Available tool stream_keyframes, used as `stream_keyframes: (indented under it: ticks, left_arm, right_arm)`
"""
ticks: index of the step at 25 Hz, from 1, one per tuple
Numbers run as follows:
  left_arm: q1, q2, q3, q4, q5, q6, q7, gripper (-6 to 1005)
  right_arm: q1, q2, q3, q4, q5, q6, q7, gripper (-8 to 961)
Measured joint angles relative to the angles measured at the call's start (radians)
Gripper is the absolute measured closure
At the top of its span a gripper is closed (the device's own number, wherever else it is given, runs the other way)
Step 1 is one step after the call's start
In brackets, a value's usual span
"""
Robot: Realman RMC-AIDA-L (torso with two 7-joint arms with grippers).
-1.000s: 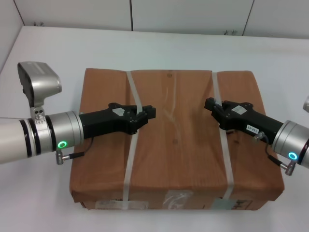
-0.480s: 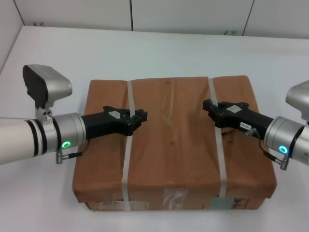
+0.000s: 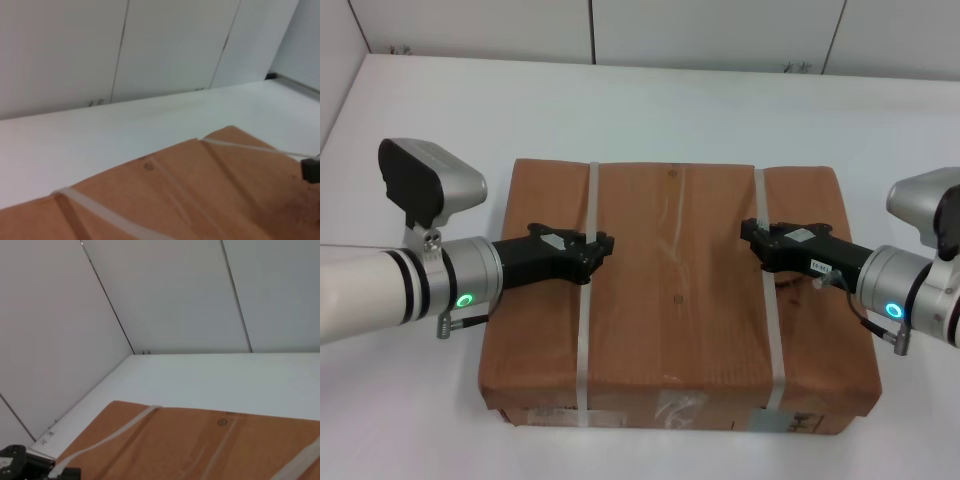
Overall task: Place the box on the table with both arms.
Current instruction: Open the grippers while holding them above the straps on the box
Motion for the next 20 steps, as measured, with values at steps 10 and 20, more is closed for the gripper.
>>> stream_keyframes:
  ticks: [10, 20]
  left_arm:
    - [-0.007, -0.001, 0.001, 0.022, 0.010, -0.061, 0.001, 912]
    - [-0.005, -0.001, 0.002, 0.022, 0.012, -0.067, -0.042, 908]
  right_arm:
    - [0.006, 0.000, 0.000, 0.008, 0.000, 0.011, 0.004, 900]
    - [0.007, 0.000, -0.007, 0.008, -0.006, 0.011, 0.020, 906]
